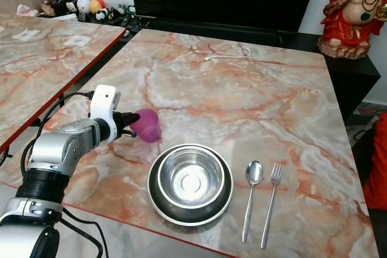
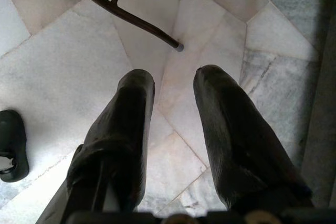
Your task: Setting the table
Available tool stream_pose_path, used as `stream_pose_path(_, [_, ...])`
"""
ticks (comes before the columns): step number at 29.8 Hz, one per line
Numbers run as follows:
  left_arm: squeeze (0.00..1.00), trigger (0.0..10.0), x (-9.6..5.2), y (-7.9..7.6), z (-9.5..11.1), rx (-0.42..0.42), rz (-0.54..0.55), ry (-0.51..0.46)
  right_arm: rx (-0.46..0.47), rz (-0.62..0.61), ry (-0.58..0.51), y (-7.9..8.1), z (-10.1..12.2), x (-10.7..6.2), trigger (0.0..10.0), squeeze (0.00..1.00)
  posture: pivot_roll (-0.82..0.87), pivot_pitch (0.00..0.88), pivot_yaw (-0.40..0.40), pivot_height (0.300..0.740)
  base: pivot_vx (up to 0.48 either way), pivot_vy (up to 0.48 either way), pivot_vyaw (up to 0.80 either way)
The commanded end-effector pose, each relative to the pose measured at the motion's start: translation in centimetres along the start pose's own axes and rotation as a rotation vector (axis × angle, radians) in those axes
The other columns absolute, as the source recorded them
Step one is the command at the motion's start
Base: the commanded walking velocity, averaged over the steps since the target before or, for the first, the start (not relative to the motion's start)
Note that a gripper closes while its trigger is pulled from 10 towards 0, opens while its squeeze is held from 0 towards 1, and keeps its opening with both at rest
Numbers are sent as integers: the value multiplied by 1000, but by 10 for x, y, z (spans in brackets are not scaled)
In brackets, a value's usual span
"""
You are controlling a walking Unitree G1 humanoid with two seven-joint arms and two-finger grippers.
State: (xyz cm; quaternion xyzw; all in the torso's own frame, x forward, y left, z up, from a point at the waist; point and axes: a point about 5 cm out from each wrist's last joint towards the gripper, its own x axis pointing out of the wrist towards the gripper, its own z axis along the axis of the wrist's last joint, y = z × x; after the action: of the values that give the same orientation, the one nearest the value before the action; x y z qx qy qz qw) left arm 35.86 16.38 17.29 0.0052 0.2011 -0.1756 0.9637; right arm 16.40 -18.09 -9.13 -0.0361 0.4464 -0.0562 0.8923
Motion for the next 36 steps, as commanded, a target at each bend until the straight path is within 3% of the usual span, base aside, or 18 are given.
stream_pose_path(1, [0, 10000, -4, -2, 12, 20, -25, -15, -2, 1, 7, 0, -2, 0, 10000, 0, 82, 0, -19, 740, 0, 0, 0])
stream_pose_path(11, [0, 10000, -11, -7, 15, 44, -68, 7, -4, 4, 7, 1, -2, 0, 10000, 0, 86, 0, -14, 740, 0, 0, 0])
stream_pose_path(26, [0, 10000, -11, -10, 3, 51, -70, 65, -1, 1, 10, 1, -3, -1, 10000, 0, 83, 0, -10, 740, 0, 0, 0])
stream_pose_path(28, [39, 10000, -11, -10, 3, 51, -70, 66, -1, 1, 9, 1, -3, -1, 10000, 0, 83, 0, -10, 740, 0, 0, 0])
stream_pose_path(29, [200, 10000, -11, -10, 3, 52, -69, 66, -1, 1, 9, 1, -3, -1, 10000, 0, 83, 0, -10, 740, 0, 0, 0])
stream_pose_path(34, [212, 10000, -11, -9, 3, 50, -60, 65, -1, 1, 7, 1, -2, -1, 10000, 0, 83, 0, -9, 740, 0, 0, 0])
stream_pose_path(35, [361, 10000, -11, -9, 3, 49, -57, 66, -2, 1, 9, 1, -2, -1, 10000, 0, 83, 0, -9, 740, 0, 0, 0])
stream_pose_path(36, [357, 10000, -12, -9, 3, 49, -57, 65, -2, 1, 9, 1, -3, -1, 10000, 0, 85, 0, -10, 740, 0, 0, 0])
